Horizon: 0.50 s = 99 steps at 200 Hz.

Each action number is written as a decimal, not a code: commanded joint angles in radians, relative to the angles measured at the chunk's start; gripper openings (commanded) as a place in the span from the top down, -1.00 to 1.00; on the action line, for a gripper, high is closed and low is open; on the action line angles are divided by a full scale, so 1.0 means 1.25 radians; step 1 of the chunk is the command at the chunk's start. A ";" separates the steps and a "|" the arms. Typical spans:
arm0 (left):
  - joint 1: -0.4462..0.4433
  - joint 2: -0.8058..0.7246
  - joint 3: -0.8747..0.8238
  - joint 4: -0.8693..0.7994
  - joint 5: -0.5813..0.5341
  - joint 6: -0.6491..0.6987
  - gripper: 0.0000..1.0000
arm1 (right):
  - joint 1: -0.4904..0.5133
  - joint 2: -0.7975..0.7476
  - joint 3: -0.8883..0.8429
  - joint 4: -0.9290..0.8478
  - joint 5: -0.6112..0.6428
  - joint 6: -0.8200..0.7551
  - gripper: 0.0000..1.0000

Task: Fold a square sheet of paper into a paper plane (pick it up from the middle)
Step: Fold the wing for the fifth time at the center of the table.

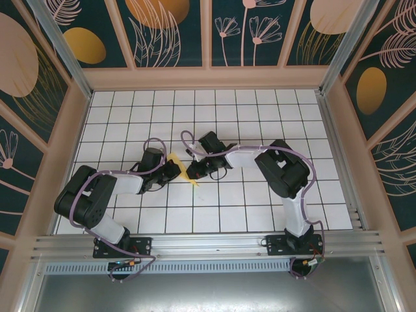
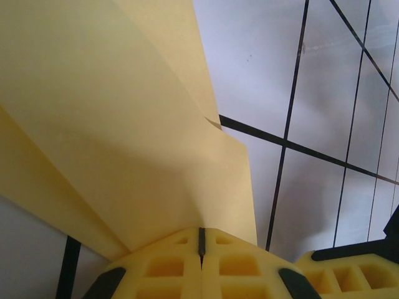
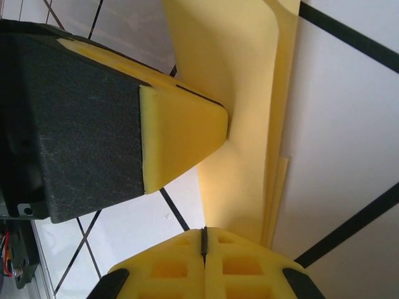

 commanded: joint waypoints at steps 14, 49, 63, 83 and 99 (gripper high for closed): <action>0.006 0.003 0.017 -0.028 0.001 0.018 0.85 | 0.010 0.026 0.034 -0.011 -0.008 -0.007 0.99; 0.005 -0.027 0.017 0.033 0.051 0.031 0.72 | 0.012 0.051 0.034 -0.036 0.019 -0.016 0.99; 0.000 -0.034 0.017 0.051 0.061 0.032 0.64 | 0.011 0.055 0.031 -0.043 0.023 -0.021 0.99; -0.004 -0.029 0.020 0.065 0.056 0.030 0.57 | 0.012 0.057 0.024 -0.046 0.025 -0.025 0.99; -0.005 -0.013 0.026 0.067 0.050 0.029 0.56 | 0.011 0.058 0.019 -0.043 0.024 -0.023 0.99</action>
